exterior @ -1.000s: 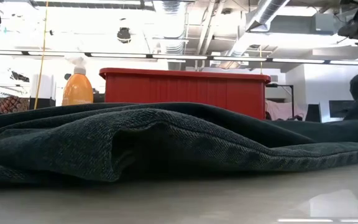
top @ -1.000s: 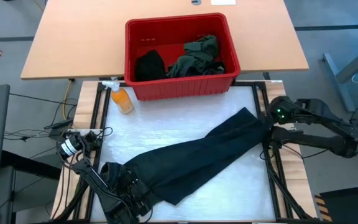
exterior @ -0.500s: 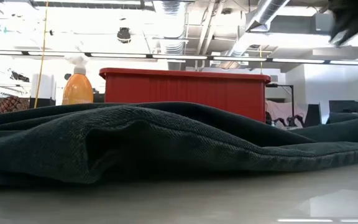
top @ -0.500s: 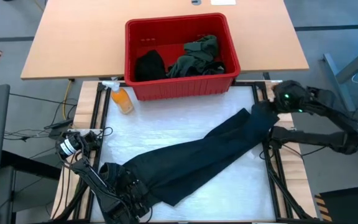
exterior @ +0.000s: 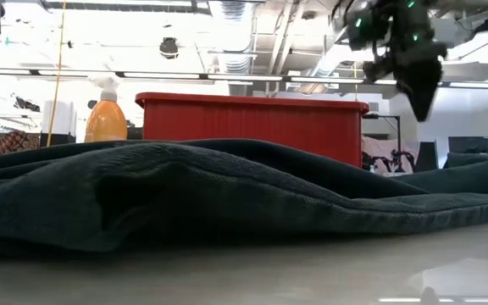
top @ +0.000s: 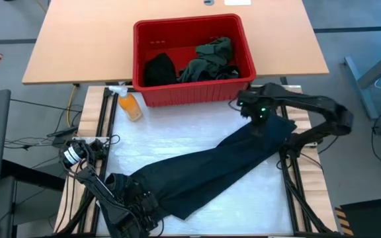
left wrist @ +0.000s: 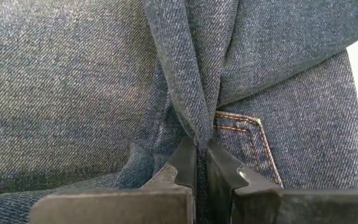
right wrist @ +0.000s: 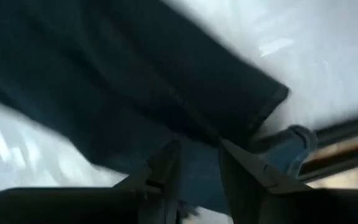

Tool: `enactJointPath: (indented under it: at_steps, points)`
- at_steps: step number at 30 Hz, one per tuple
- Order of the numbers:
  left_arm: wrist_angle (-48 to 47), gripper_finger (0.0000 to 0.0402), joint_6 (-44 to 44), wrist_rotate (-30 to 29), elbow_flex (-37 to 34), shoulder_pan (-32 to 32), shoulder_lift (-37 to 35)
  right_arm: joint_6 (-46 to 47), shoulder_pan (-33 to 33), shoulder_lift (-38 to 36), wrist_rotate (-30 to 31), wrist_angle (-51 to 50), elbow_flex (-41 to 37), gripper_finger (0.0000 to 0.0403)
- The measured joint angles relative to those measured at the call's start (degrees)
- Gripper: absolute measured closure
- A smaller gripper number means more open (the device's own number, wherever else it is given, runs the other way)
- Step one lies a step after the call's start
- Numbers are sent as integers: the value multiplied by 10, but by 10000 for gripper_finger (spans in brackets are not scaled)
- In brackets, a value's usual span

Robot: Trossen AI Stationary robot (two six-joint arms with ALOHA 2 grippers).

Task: Fold Laundry from Bin
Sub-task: Fold the dark blue pants

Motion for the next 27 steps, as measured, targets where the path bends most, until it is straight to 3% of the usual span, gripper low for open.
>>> enactJointPath:
  at_steps: [7,13,27]
  points:
    - [18,401,-14,2,0,-1,1,-226,7,91,20,-70,0,266]
    - [23,401,-15,2,0,-1,1,-388,23,127,32,-69,0,271]
    - [25,401,-25,1,-1,-1,2,-484,8,195,51,-71,-21,271]
